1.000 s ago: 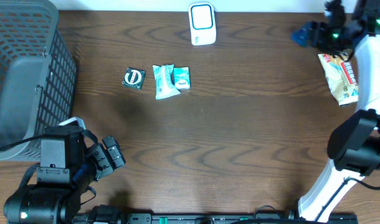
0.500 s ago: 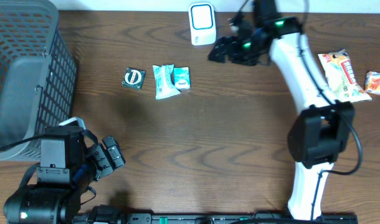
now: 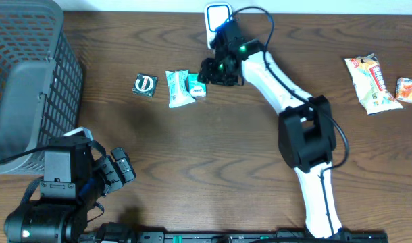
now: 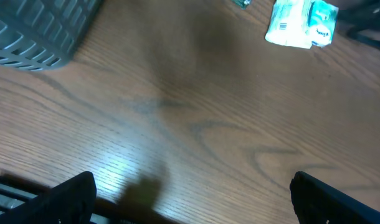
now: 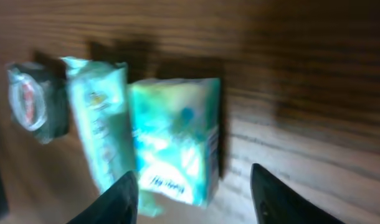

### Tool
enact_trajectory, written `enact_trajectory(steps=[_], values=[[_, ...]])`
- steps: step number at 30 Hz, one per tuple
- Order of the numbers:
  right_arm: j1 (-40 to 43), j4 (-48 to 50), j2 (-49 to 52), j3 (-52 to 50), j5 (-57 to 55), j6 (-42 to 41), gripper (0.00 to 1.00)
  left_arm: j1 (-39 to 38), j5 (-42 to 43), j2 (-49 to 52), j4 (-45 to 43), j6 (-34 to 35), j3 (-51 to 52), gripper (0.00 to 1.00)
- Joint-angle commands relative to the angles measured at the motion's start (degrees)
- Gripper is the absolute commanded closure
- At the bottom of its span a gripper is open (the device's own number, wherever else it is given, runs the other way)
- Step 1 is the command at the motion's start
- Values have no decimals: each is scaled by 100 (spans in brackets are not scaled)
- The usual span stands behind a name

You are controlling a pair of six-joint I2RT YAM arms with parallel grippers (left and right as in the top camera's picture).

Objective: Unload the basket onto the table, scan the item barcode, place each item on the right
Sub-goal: 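Grasp the green tissue pack from the row with the right gripper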

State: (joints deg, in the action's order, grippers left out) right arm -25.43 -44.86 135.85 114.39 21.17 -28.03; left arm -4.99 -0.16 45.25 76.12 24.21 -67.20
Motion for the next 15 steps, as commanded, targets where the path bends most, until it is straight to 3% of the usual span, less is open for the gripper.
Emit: enact_trajectory(steps=[1, 8, 15], values=[[-125, 81, 398, -31, 76, -179, 57, -13, -33, 2, 15, 33, -4, 2], [-153, -184, 632, -31, -367, -107, 65, -13, -33, 2, 15, 33, -4, 2], [116, -1322, 431, -2, -1390, -107, 80, -13, -33, 2, 15, 33, -4, 3]])
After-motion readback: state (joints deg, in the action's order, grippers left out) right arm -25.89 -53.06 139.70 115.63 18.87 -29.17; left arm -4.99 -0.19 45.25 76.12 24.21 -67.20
